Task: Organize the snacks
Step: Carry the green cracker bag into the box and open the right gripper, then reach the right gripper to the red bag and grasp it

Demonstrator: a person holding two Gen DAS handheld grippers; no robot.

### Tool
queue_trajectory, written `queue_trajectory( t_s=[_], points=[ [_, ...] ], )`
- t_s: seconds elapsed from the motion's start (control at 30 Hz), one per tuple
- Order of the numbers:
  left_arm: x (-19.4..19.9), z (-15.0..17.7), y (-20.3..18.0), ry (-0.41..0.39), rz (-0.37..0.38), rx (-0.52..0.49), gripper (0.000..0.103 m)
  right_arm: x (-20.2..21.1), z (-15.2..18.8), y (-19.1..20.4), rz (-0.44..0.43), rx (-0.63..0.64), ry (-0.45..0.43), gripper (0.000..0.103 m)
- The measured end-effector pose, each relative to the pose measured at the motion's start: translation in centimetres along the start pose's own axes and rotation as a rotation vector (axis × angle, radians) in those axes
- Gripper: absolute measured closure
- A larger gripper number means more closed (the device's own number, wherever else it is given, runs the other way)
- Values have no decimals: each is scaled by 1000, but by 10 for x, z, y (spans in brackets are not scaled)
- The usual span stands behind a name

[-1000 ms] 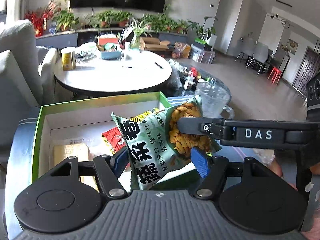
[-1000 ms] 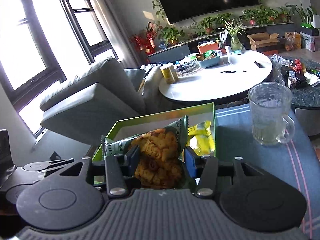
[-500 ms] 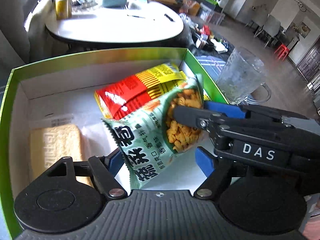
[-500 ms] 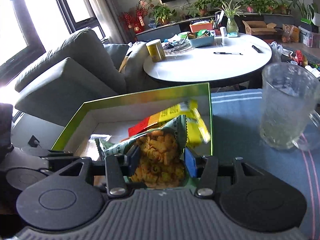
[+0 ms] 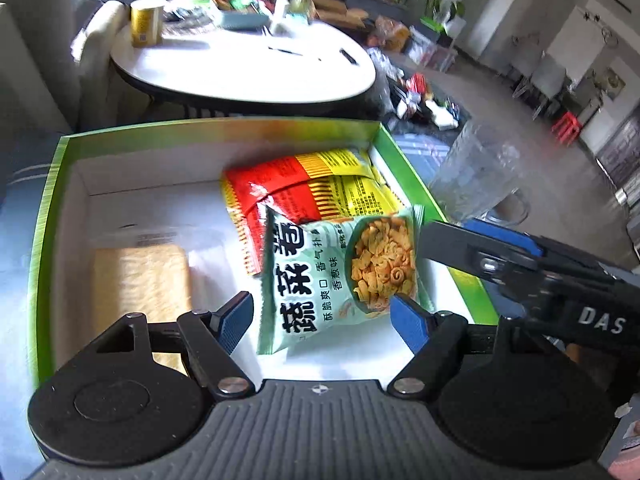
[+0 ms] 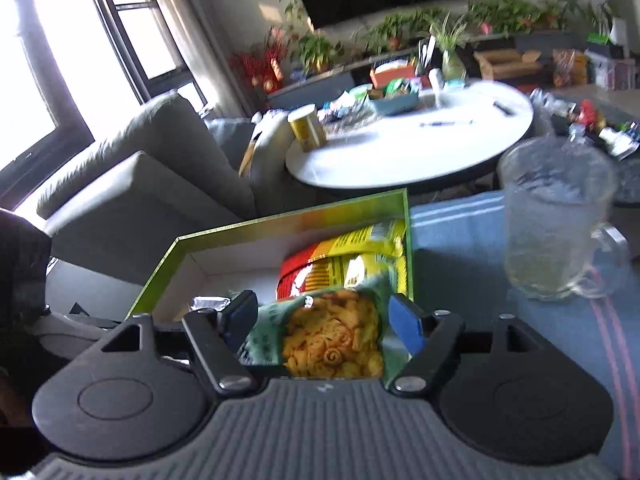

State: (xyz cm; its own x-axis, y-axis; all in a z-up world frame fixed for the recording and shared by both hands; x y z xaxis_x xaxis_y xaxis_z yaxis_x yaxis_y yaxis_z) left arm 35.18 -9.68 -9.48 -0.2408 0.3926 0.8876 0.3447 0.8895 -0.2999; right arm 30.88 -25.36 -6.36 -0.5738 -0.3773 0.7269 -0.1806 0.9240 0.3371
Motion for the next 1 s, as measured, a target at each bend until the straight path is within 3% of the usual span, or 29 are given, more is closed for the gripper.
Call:
queue_trajectory(
  t_s=[0.13, 0.37, 0.57, 0.73, 0.83, 1.0],
  points=[
    [32, 18, 1, -63, 5, 25, 30, 29, 10, 6, -7, 8, -33, 38],
    [83, 63, 9, -180, -86, 26, 29, 60, 42, 22, -41, 20, -28, 38],
    [70, 107, 31, -149, -131, 105, 29, 43, 82, 49, -121, 20, 80, 38],
    [55, 127, 42, -165, -58, 190, 28, 24, 102, 65, -107, 21, 138, 38],
    [42, 143, 38, -125, -4, 209, 27, 25, 105, 72, -115, 22, 141, 38],
    [40, 159, 22, -173, -119, 82, 27, 29, 107, 76, -121, 22, 130, 38]
  ],
)
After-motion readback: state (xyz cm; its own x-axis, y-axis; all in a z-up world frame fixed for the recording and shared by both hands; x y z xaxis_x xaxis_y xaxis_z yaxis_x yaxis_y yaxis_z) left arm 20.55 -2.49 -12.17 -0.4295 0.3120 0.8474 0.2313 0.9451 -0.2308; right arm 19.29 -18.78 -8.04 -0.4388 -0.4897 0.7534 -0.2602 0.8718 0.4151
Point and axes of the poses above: each gripper's, at about its wrist camera, not at the fingertips, and x roughly against the way its jaws point, y to its left, z to its underside, the point moved 8 cm from there along -x, roughly the way its jaws point, and after that the axes turned 15 degrees about y, right-handed, at the moved point
